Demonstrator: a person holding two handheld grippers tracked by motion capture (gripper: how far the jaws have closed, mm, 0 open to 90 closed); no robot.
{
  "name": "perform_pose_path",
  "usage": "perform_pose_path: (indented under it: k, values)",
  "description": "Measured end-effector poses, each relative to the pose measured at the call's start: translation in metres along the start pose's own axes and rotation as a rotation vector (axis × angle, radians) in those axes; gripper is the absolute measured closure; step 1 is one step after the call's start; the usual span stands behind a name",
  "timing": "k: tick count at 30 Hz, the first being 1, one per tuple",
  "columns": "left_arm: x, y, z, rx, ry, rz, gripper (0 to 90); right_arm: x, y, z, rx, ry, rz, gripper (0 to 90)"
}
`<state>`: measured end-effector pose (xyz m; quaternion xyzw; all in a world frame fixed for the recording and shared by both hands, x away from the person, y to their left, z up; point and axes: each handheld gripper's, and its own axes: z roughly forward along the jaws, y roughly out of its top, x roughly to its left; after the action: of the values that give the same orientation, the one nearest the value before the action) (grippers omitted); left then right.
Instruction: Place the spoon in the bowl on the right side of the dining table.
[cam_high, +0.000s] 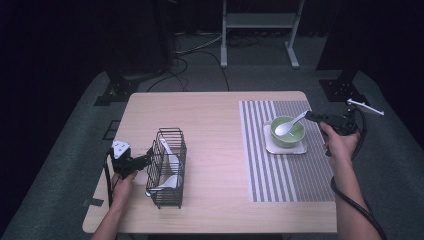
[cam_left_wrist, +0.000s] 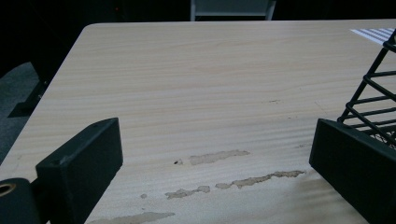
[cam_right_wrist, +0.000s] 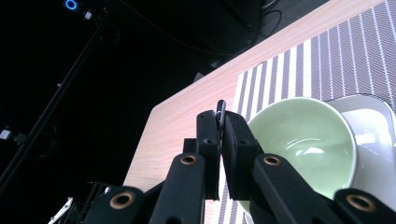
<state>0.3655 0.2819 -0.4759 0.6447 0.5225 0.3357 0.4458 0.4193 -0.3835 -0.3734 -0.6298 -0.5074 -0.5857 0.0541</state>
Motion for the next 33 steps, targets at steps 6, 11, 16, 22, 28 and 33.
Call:
perform_pose_path:
  k: [6, 11, 16, 22, 28, 33]
  values:
    - [0.0, 0.0, 0.0, -0.001, 0.0, 0.001, 1.6, -0.006, 0.001, -0.004, -0.02, -0.008, 0.008, 85.6]
    - [0.0, 0.0, 0.0, -0.001, 0.001, 0.001, 1.6, -0.008, 0.001, -0.006, -0.035, -0.015, 0.01, 85.6]
    - [0.0, 0.0, 0.0, -0.002, 0.0, 0.001, 1.6, -0.013, 0.002, -0.007, -0.04, -0.018, 0.021, 85.6]
    - [0.0, 0.0, 0.0, 0.0, 0.001, 0.001, 1.6, -0.02, 0.001, -0.007, -0.051, -0.023, 0.034, 85.6]
    - [0.0, 0.0, 0.0, 0.001, 0.001, -0.002, 1.6, -0.025, 0.0, -0.006, -0.06, -0.034, 0.04, 85.6]
    - [0.0, 0.0, 0.0, 0.003, 0.001, -0.003, 1.6, -0.028, -0.001, -0.004, -0.058, -0.038, 0.048, 85.6]
